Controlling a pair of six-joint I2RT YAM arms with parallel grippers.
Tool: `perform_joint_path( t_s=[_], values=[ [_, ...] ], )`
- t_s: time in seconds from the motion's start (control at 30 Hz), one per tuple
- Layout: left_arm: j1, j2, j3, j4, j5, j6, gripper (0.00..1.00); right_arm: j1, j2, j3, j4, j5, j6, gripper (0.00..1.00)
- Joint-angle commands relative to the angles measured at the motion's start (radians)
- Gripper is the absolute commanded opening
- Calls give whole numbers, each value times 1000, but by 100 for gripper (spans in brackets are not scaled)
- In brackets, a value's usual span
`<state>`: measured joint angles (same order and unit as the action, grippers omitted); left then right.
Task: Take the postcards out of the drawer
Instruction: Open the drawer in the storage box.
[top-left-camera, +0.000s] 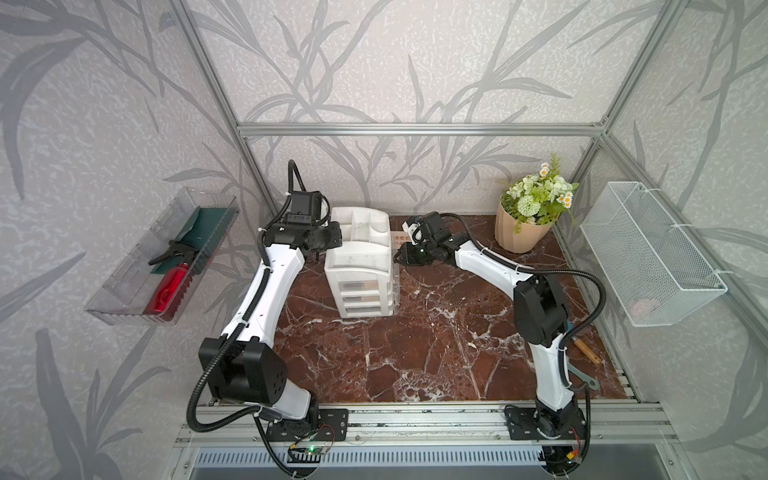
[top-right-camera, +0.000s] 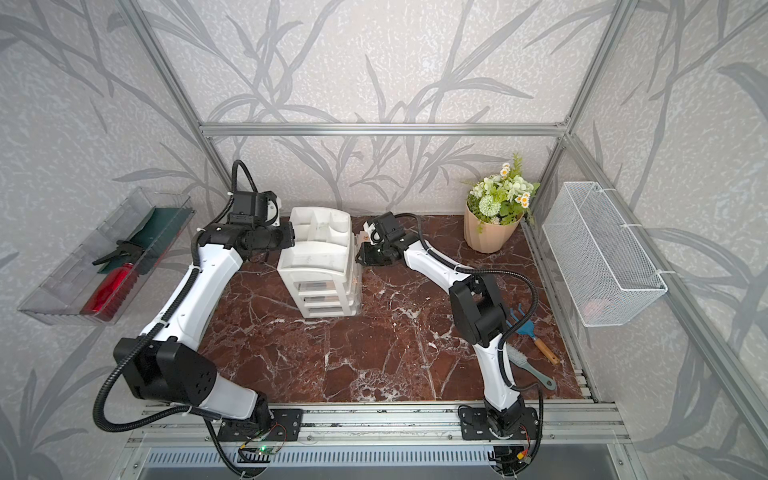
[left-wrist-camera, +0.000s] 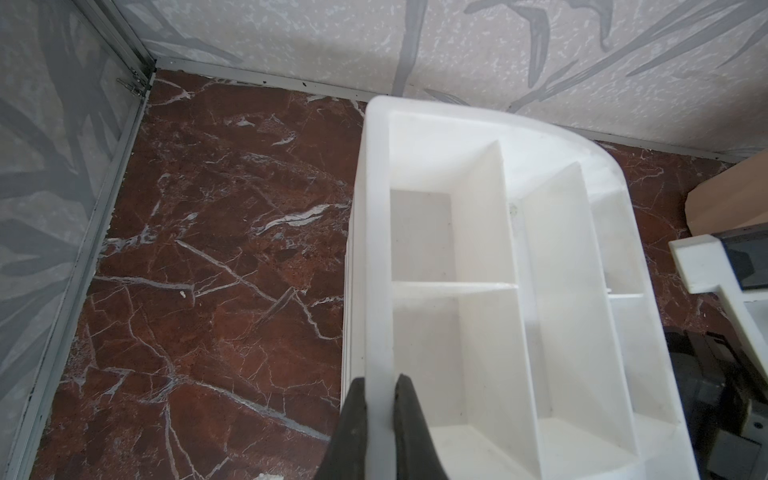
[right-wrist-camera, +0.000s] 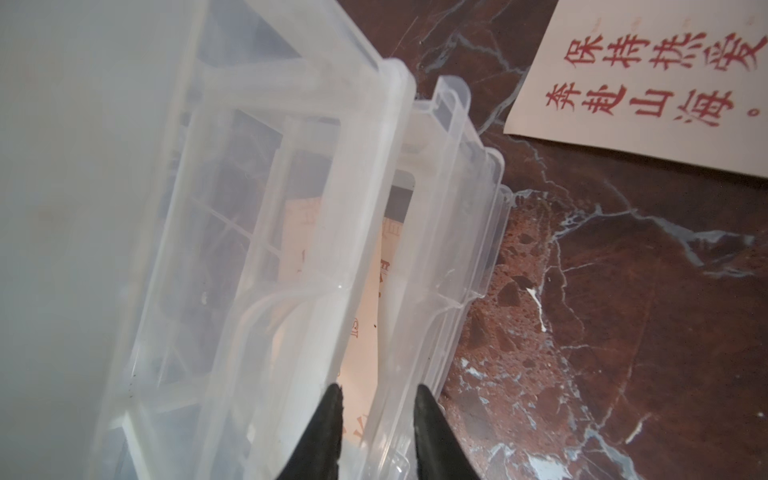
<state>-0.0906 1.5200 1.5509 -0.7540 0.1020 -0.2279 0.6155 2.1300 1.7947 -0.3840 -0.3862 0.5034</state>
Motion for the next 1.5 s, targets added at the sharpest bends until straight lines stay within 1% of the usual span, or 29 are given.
perform_joint_path(
  t_s=[0.0, 0.07, 0.33, 0.63, 0.83, 0.9, 1.0, 1.23, 1.47],
  values=[
    [-6, -5, -21, -4, 13, -3, 8, 12, 22, 58, -62, 42, -20, 29],
    [-7, -7, -20, -4, 17, -4, 7, 21, 29, 74, -85, 69, -22, 27],
    [-7, -17, -28, 7, 32, -13, 7, 52, 57, 158, -180, 153, -27, 23],
    [-7, -22, -36, 13, 45, -18, 7, 99, 153, 369, -380, 284, -42, 18],
    [-7, -18, -42, 19, 49, -21, 7, 109, 193, 437, -433, 307, -42, 16],
    [-7, -20, -43, 21, 46, -21, 7, 110, 197, 447, -447, 319, -46, 12],
    [-6, -22, -44, 22, 51, -24, 7, 110, 197, 454, -455, 326, -52, 10],
    [-7, -23, -47, 25, 54, -24, 7, 112, 229, 492, -464, 285, -49, 11],
    [-7, -27, -49, 24, 49, -22, 7, 105, 259, 565, -546, 323, -77, 10]
  ],
)
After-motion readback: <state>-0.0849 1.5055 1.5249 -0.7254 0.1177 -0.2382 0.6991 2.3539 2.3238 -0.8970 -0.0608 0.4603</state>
